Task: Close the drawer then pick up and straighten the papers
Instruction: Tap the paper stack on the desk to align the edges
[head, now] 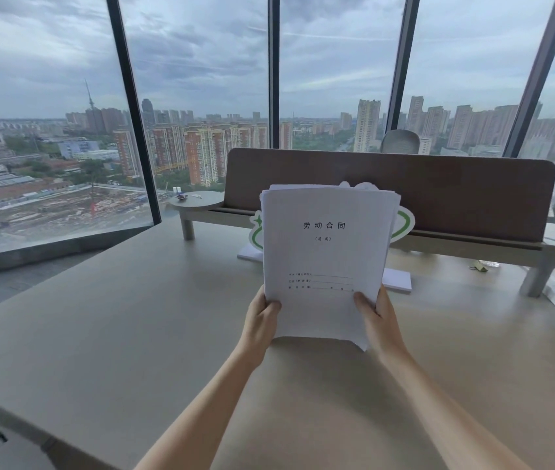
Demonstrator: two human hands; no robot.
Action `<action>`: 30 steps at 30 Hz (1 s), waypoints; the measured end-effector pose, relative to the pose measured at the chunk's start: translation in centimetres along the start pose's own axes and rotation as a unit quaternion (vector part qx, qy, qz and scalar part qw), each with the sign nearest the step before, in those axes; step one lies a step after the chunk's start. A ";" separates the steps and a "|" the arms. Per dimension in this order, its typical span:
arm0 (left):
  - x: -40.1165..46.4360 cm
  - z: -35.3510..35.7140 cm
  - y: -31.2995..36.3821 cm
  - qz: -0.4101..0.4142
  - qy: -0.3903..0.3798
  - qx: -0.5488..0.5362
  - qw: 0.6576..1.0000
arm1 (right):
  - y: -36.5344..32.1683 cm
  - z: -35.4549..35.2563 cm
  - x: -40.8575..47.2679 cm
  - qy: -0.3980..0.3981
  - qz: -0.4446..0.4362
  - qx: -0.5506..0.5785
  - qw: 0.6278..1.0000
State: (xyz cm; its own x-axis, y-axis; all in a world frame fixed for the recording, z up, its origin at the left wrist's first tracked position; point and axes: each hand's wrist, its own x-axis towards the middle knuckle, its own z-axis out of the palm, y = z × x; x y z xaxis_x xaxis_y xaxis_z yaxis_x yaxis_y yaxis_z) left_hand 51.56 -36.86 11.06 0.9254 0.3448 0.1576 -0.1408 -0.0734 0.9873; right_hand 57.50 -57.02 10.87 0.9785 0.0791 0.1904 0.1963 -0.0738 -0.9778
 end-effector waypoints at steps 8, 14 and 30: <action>-0.1 -2.1 0.9 -0.019 0.065 0.020 0.997 | -2.2 1.9 0.1 0.024 -0.005 -0.031 0.999; 0.3 -6.6 1.6 -0.043 0.156 -0.022 0.987 | -3.1 7.1 1.2 -0.030 -0.006 -0.036 0.999; 6.9 -25.2 -1.9 -0.107 0.292 0.145 0.939 | -2.2 27.7 6.0 -0.172 0.099 -0.075 0.977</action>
State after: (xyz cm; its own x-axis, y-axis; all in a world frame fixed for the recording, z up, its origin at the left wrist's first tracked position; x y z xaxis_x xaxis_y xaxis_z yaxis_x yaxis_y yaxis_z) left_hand 49.31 -10.77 10.73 0.5597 0.8284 0.0243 0.2061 -0.1676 0.9641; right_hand 61.18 -28.81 11.73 0.9239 0.3769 -0.0662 0.0383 -0.2633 -0.9640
